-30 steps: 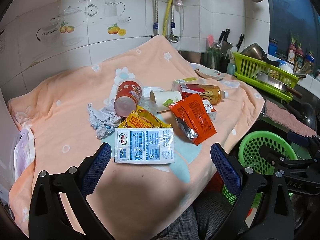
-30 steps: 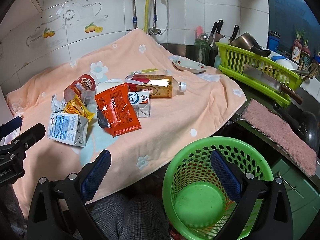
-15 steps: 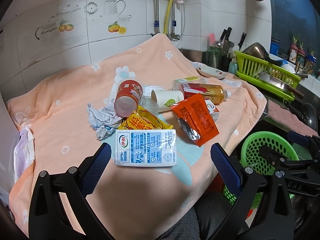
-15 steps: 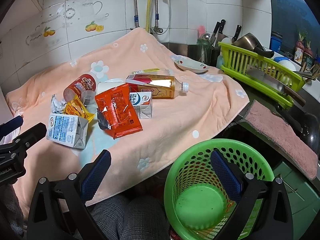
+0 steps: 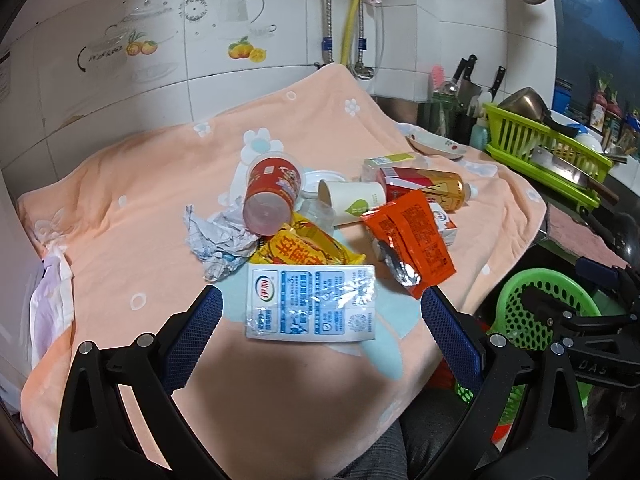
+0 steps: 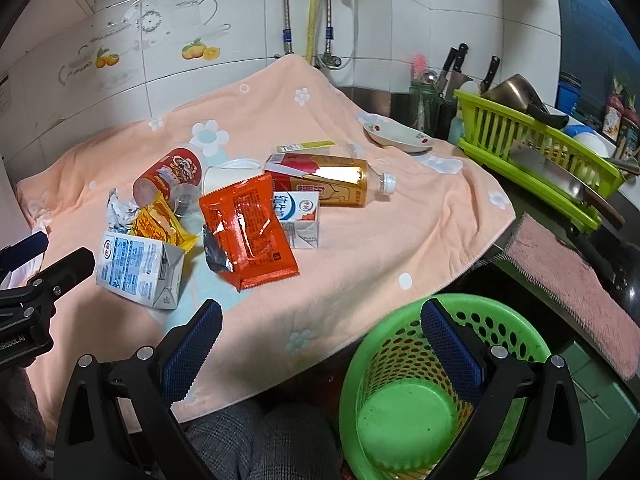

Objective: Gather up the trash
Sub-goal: 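Grasp the red snack packet with the right gripper, then drop the red packet into the green basket while the left gripper grasps the milk carton, then carry the blue-white milk carton over the green basket and release it with the left gripper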

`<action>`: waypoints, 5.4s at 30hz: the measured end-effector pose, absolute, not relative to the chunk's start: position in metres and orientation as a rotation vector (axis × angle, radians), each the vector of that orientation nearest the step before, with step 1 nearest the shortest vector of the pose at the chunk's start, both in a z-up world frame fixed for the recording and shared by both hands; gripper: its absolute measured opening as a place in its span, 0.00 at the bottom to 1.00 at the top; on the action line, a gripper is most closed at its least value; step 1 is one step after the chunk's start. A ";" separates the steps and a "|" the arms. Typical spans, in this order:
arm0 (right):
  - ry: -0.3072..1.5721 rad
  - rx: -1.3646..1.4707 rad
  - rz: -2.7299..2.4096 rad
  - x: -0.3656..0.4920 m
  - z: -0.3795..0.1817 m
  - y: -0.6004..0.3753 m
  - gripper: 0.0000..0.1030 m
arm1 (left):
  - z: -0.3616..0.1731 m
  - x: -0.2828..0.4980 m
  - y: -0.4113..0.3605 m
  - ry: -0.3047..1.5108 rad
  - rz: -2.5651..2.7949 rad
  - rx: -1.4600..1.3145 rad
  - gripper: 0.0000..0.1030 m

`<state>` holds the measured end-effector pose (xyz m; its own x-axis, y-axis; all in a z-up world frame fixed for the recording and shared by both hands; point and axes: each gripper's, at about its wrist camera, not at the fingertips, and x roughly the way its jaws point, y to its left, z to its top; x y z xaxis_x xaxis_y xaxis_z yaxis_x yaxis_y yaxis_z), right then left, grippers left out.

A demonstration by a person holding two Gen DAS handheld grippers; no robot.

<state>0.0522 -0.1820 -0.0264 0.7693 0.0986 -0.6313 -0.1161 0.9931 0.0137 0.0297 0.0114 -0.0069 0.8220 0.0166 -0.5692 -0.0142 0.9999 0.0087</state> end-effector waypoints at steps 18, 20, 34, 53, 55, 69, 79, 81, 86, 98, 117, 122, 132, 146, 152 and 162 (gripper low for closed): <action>0.722 -0.124 0.301 0.115 -0.037 -0.137 0.93 | -0.021 0.035 0.060 0.657 0.102 -0.027 0.93; 0.723 -0.140 0.315 0.122 -0.040 -0.131 0.93 | -0.024 0.035 0.066 0.664 0.107 -0.031 0.93; 0.780 -0.249 0.336 0.173 -0.064 -0.101 0.86 | -0.024 0.040 0.078 0.665 0.016 0.087 0.92; 0.851 -0.226 0.315 0.190 -0.082 -0.103 0.52 | -0.029 0.057 0.059 0.647 -0.258 0.351 0.94; 0.847 -0.209 0.323 0.187 -0.078 -0.104 0.51 | -0.031 0.056 0.052 0.630 -0.293 0.414 0.94; 0.877 -0.027 0.385 0.154 -0.054 -0.136 0.39 | -0.041 0.082 0.023 0.565 -0.579 0.710 0.94; 0.890 0.043 0.330 0.135 -0.044 -0.178 0.39 | -0.060 0.096 0.008 0.600 -0.718 0.831 0.95; 0.898 0.048 0.308 0.130 -0.046 -0.187 0.39 | -0.064 0.097 0.003 0.615 -0.740 0.841 0.93; 0.923 0.077 0.238 0.121 -0.055 -0.215 0.39 | -0.079 0.101 -0.006 0.660 -0.746 0.872 0.79; 0.962 0.156 0.058 0.090 -0.080 -0.287 0.42 | -0.064 0.095 -0.015 0.660 -0.633 0.698 0.67; 0.891 0.181 -0.063 0.043 -0.076 -0.351 0.75 | -0.024 0.063 -0.112 0.592 -0.741 0.488 0.67; 0.860 0.176 -0.094 0.029 -0.069 -0.365 0.75 | -0.028 0.060 -0.149 0.614 -0.809 0.438 0.67; 0.801 0.202 -0.166 0.003 -0.057 -0.403 0.75 | -0.068 0.071 -0.236 0.762 -0.913 0.355 0.67; 0.794 0.261 -0.202 -0.009 -0.067 -0.434 0.75 | -0.104 0.066 -0.286 0.899 -0.944 0.331 0.81; 0.790 0.255 -0.176 -0.005 -0.066 -0.423 0.75 | -0.086 0.069 -0.263 0.859 -0.889 0.305 0.81; 0.784 0.216 -0.084 0.019 -0.056 -0.390 0.75 | -0.051 0.079 -0.204 0.769 -0.735 0.257 0.81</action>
